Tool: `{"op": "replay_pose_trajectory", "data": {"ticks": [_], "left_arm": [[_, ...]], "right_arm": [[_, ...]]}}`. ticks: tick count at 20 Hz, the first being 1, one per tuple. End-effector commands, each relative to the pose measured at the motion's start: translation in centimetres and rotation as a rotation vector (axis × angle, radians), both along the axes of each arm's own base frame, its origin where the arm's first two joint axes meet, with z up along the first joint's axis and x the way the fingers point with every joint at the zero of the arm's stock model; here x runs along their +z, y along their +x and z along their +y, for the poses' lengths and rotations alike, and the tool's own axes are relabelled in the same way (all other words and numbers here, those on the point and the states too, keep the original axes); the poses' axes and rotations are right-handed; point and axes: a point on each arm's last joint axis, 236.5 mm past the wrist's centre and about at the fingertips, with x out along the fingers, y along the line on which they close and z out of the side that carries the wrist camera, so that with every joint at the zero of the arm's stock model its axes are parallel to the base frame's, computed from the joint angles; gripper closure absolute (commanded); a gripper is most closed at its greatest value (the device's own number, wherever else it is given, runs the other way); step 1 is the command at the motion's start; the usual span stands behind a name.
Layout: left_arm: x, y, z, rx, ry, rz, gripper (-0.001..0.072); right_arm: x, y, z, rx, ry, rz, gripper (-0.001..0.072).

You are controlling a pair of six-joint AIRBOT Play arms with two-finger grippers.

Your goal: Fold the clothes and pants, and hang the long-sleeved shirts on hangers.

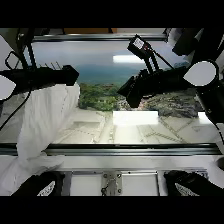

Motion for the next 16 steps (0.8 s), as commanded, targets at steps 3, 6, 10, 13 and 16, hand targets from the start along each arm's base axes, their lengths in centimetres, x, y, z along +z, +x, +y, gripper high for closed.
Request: {"op": "replay_pose_trajectory", "data": {"ticks": [3, 6, 10, 13, 16], "left_arm": [[-9.4, 2.6, 12.2, 0.303, 0.100, 0.293, -0.0013], [-17.1, 3.7, 15.3, 0.361, 0.105, 0.483, -0.0013], [-24.9, 5.5, 15.5, 0.359, 0.113, 0.595, -0.0013], [-29.4, 5.4, 13.9, 0.321, 0.130, 0.677, -0.0013], [-30.9, 5.3, 11.4, 0.265, 0.153, 0.699, 0.0535]], "right_arm": [[-0.1, 0.0, 0.1, 0.001, 0.000, 0.001, 0.0695], [-0.1, 0.0, 0.1, 0.000, 0.000, 0.002, 0.0695], [-0.1, 0.0, 0.1, 0.001, -0.001, 0.002, 0.0695], [-0.1, 0.0, 0.1, 0.000, 0.000, 0.002, 0.0695], [-0.3, 0.1, 0.1, 0.000, -0.002, 0.006, 0.0695]]}}
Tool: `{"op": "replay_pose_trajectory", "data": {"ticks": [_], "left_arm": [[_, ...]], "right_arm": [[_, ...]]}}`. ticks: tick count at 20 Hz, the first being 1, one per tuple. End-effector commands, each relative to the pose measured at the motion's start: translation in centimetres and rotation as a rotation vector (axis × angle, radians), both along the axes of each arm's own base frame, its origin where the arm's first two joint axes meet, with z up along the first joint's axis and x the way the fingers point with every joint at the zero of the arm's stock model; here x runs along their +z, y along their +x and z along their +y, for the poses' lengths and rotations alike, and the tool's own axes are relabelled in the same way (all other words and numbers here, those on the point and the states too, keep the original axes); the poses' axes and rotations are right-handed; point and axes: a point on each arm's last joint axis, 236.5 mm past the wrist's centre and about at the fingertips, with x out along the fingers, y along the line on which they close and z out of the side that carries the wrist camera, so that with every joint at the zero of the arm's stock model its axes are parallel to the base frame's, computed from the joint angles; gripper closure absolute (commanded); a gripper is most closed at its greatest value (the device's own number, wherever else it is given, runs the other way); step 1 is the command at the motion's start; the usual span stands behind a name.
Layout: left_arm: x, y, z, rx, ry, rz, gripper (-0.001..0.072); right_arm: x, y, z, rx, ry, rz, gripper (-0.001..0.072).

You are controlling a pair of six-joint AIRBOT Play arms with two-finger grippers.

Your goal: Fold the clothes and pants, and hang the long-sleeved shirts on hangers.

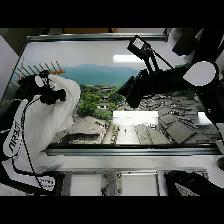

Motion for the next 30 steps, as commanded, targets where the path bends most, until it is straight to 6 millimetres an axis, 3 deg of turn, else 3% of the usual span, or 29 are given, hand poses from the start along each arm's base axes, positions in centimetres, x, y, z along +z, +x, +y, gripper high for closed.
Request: {"op": "replay_pose_trajectory", "data": {"ticks": [1, 3, 5, 6, 8, 10, 11, 13, 14, 16, 18, 20, 21, 23, 25, 27, 30], "left_arm": [[-1.9, 0.4, -2.7, -0.060, -0.002, 0.020, 0.0693], [1.5, 2.2, -5.5, -0.132, 0.000, -0.063, 0.0693], [8.2, 4.5, -10.1, -0.253, 0.001, -0.219, 0.0693], [12.2, 5.1, -12.9, -0.321, -0.003, -0.309, 0.0693], [20.3, 4.7, -19.4, -0.492, -0.014, -0.498, 0.0693], [26.6, 2.4, -26.4, -0.642, -0.054, -0.666, 0.0693], [29.0, 0.8, -29.9, -0.716, -0.081, -0.732, 0.0693], [31.7, -2.3, -36.4, -0.846, -0.136, -0.833, 0.0693], [32.1, -3.1, -39.0, -0.889, -0.156, -0.864, 0.0693], [32.5, -3.8, -43.4, -0.934, -0.201, -0.917, 0.0693], [31.2, -2.6, -45.5, -0.918, -0.225, -0.928, 0.0663], [29.1, -0.3, -44.0, -0.809, -0.249, -0.861, 0.0080], [27.6, 0.8, -41.7, -0.741, -0.239, -0.778, 0.0023], [23.3, 1.9, -35.0, -0.650, -0.160, -0.567, 0.0023], [17.7, -0.1, -29.2, -0.572, -0.174, -0.314, 0.0023], [12.4, -4.8, -25.4, -0.539, -0.231, -0.094, 0.0023], [5.6, -12.6, -21.4, -0.476, -0.238, 0.125, 0.0023]], "right_arm": [[-0.2, 0.0, 0.1, 0.001, 0.001, 0.006, 0.0695], [0.5, -0.9, 1.0, 0.030, 0.053, 0.044, 0.0695], [1.8, -2.1, 2.2, 0.070, 0.130, 0.082, 0.0696], [2.5, -1.5, 2.2, 0.073, 0.140, 0.023, 0.0698], [5.7, 2.8, -0.6, -0.125, 0.191, -0.078, 0.0698], [10.8, 7.0, -6.5, -0.383, 0.268, -0.235, 0.0698], [13.0, 8.1, -9.6, -0.497, 0.304, -0.291, 0.0698], [16.0, 8.5, -15.1, -0.669, 0.348, -0.350, 0.0699], [16.8, 8.2, -17.4, -0.730, 0.356, -0.363, 0.0698], [17.5, 7.5, -20.1, -0.795, 0.359, -0.371, 0.0698], [17.2, 6.9, -21.4, -0.818, 0.335, -0.360, 0.0698], [16.3, 6.6, -21.7, -0.817, 0.308, -0.326, 0.0698], [15.9, 6.4, -21.6, -0.811, 0.295, -0.312, 0.0698], [15.2, 6.2, -21.5, -0.803, 0.276, -0.291, 0.0698], [14.9, 6.1, -21.3, -0.797, 0.268, -0.277, 0.0698], [14.6, 6.0, -21.2, -0.792, 0.262, -0.268, 0.0698], [13.6, 5.9, -21.0, -0.780, 0.243, -0.233, 0.0698]]}}
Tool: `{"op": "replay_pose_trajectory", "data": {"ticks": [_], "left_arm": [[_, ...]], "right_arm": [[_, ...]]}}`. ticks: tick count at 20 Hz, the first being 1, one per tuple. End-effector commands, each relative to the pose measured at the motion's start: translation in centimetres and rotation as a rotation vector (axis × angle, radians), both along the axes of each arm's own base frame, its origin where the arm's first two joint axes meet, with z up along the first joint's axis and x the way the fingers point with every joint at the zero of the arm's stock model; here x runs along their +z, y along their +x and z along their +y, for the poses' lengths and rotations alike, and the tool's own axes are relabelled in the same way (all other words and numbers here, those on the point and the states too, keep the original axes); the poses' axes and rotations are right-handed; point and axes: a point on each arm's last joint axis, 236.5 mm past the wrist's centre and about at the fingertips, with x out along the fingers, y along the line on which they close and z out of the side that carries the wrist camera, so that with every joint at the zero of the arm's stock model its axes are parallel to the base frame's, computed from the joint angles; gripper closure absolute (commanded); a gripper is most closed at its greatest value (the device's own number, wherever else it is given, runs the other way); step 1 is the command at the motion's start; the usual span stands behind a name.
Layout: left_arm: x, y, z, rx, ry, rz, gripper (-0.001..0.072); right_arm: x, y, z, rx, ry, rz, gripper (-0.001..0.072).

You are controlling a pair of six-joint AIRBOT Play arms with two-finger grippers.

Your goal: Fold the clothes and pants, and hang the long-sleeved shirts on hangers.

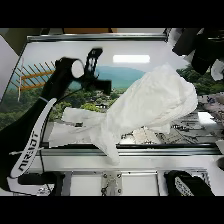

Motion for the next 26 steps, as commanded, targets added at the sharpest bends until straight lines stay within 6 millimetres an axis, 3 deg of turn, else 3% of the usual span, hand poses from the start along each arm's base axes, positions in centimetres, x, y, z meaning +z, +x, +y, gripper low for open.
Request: {"op": "replay_pose_trajectory", "data": {"ticks": [1, 3, 5, 8, 9, 11, 12, 14, 15, 17, 18, 20, 22, 23, 24, 26], "left_arm": [[-7.7, -9.8, 4.4, 0.045, 0.034, 0.295, 0.0023], [-10.2, -13.6, 3.5, 0.033, 0.006, 0.357, 0.0023], [-11.0, -15.8, 0.9, -0.012, -0.063, 0.386, 0.0023], [-10.9, -15.8, -1.9, -0.050, -0.097, 0.317, 0.0024], [-10.6, -15.2, -2.4, -0.051, -0.108, 0.289, 0.0065], [-9.7, -13.6, -2.6, -0.045, -0.115, 0.237, 0.0703], [-8.6, -11.9, -1.9, -0.042, -0.098, 0.195, 0.0694], [-3.2, -6.4, 0.6, 0.001, -0.090, 0.045, 0.0694], [1.7, -3.0, 2.3, 0.042, -0.111, -0.078, 0.0695], [12.7, 1.5, 5.9, 0.121, -0.157, -0.328, 0.0695], [18.4, 2.6, 7.8, 0.154, -0.177, -0.448, 0.0695], [27.4, 2.6, 9.9, 0.176, -0.195, -0.637, 0.0695], [33.2, 1.5, 8.6, 0.134, -0.237, -0.755, 0.0695], [34.7, 1.0, 6.9, 0.091, -0.260, -0.792, 0.0695], [35.5, 0.6, 4.4, 0.039, -0.293, -0.811, 0.0695], [34.6, 0.2, -1.9, -0.081, -0.334, -0.825, 0.0695]], "right_arm": [[-1.3, -0.2, 0.3, 0.020, -0.008, 0.052, 0.0698], [-2.3, -0.2, 0.5, 0.032, -0.011, 0.087, 0.0698], [-3.0, -0.1, 0.6, 0.028, 0.013, 0.118, 0.0698], [-3.5, -0.1, 0.6, 0.035, 0.010, 0.139, 0.0698], [-3.5, -0.1, 0.7, 0.035, 0.010, 0.138, 0.0698], [-3.5, -0.1, 0.7, 0.035, 0.010, 0.137, 0.0698], [-3.5, -0.1, 0.7, 0.035, 0.010, 0.137, 0.0698], [-3.4, -0.1, 0.7, 0.035, 0.010, 0.136, 0.0698], [-3.4, -0.1, 0.7, 0.035, 0.010, 0.136, 0.0698], [-3.4, -0.1, 0.7, 0.035, 0.011, 0.136, 0.0698], [-3.4, -0.1, 0.6, 0.034, 0.011, 0.135, 0.0698], [-3.1, 0.1, 0.5, 0.024, 0.022, 0.123, 0.0698], [-2.3, 0.6, 0.2, -0.002, 0.051, 0.096, 0.0698], [-1.7, 0.9, -0.1, -0.016, 0.061, 0.072, 0.0698], [-1.0, 1.2, -0.3, -0.031, 0.070, 0.044, 0.0698], [1.0, 1.9, -1.2, -0.074, 0.091, -0.043, 0.0698]]}}
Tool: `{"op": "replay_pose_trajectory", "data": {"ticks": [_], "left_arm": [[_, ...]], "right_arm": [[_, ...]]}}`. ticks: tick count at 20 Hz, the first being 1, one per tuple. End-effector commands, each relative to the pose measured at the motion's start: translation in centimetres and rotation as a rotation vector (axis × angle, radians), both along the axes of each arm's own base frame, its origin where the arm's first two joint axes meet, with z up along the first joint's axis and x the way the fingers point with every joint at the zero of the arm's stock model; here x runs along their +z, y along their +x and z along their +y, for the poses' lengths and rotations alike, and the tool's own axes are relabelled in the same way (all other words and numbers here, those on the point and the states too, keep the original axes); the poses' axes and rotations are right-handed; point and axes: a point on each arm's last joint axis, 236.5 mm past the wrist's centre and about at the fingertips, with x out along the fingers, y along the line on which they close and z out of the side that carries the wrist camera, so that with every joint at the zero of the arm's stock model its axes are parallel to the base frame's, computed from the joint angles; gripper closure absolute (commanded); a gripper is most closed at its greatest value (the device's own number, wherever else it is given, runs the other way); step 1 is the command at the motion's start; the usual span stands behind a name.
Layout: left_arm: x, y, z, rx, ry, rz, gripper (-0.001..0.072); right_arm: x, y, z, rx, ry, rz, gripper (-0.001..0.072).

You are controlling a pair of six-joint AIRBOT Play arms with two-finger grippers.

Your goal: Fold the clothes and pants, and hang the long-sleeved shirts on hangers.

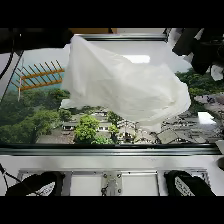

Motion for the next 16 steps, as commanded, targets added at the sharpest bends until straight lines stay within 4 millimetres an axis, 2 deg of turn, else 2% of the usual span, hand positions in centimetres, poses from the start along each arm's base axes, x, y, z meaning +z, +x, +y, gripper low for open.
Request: {"op": "replay_pose_trajectory", "data": {"ticks": [1, 2, 3, 4, 6, 8, 9, 10, 11, 12, 13, 16], "left_arm": [[1.0, -1.5, -9.1, -0.172, -0.015, -0.109, 0.0695], [-1.1, -2.2, -13.2, -0.239, -0.019, -0.090, 0.0694], [-4.2, -3.5, -17.9, -0.320, -0.002, -0.058, 0.0694], [-7.6, -5.4, -22.4, -0.406, 0.028, -0.026, 0.0694], [-14.3, -10.0, -30.2, -0.575, 0.117, 0.015, 0.0694], [-19.5, -14.1, -35.4, -0.690, 0.182, 0.058, 0.0691], [-21.3, -15.2, -36.9, -0.711, 0.189, 0.076, 0.0499], [-22.0, -15.4, -37.3, -0.702, 0.180, 0.102, 0.0171], [-22.2, -14.7, -36.7, -0.678, 0.179, 0.123, 0.0077], [-21.9, -13.2, -35.1, -0.641, 0.184, 0.136, 0.0075], [-21.5, -11.0, -32.5, -0.588, 0.191, 0.160, 0.0075], [-21.4, -3.9, -21.2, -0.342, 0.187, 0.326, 0.0076]], "right_arm": [[3.7, 1.1, -1.6, -0.083, 0.043, -0.149, 0.0698], [5.1, 1.2, -2.1, -0.109, 0.054, -0.202, 0.0698], [6.2, 1.2, -2.6, -0.131, 0.063, -0.246, 0.0698], [7.2, 1.2, -3.0, -0.148, 0.071, -0.282, 0.0698], [8.1, 1.0, -3.3, -0.163, 0.078, -0.315, 0.0698], [7.7, 1.0, -3.1, -0.154, 0.073, -0.300, 0.0698], [7.4, 0.9, -3.0, -0.151, 0.067, -0.290, 0.0698], [7.1, 0.9, -2.9, -0.147, 0.059, -0.279, 0.0698], [6.8, 0.9, -3.0, -0.147, 0.046, -0.270, 0.0697], [6.5, 0.9, -3.0, -0.146, 0.032, -0.258, 0.0698], [6.1, 0.9, -3.0, -0.142, 0.022, -0.245, 0.0697], [4.8, 0.6, -2.5, -0.120, 0.000, -0.195, 0.0697]]}}
